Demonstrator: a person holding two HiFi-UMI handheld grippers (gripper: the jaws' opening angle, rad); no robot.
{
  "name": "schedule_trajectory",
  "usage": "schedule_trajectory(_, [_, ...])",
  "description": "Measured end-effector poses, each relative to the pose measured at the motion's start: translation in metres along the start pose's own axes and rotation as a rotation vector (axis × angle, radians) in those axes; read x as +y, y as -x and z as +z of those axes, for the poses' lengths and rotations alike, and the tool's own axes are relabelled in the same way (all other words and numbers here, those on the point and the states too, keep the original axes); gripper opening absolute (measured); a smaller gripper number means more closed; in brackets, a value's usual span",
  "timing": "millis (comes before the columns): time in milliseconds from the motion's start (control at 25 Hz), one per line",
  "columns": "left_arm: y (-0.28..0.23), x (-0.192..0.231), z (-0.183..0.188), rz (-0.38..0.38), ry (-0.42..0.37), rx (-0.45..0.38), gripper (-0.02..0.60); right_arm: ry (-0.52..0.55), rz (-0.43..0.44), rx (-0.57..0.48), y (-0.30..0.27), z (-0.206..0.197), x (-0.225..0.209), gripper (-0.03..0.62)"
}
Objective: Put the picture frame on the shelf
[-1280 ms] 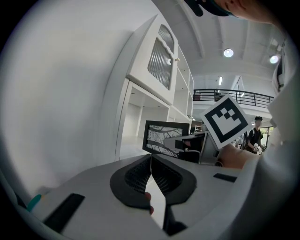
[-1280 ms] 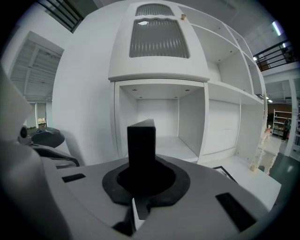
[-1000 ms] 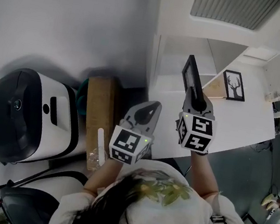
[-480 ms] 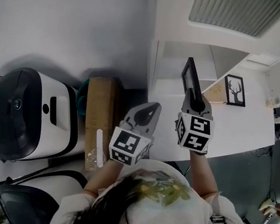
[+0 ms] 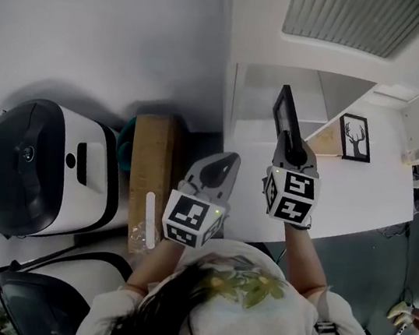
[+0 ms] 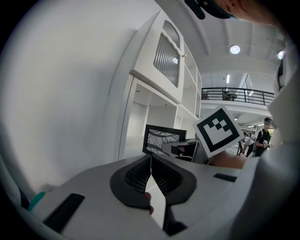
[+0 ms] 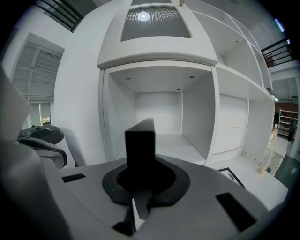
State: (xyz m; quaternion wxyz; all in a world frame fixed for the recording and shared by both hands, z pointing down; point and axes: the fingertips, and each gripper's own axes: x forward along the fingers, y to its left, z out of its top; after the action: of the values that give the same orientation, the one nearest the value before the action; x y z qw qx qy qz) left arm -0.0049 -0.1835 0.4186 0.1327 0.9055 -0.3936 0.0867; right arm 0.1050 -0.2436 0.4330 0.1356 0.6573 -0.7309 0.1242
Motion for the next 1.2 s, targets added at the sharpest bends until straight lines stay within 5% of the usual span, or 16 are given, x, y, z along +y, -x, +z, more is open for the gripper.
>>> schedule_trajectory(1200, [-0.002, 0.011, 0.000, 0.039, 0.014, 0.009, 0.031, 0.002, 0.018, -0.002, -0.031, 0.005, 0.000, 0.037])
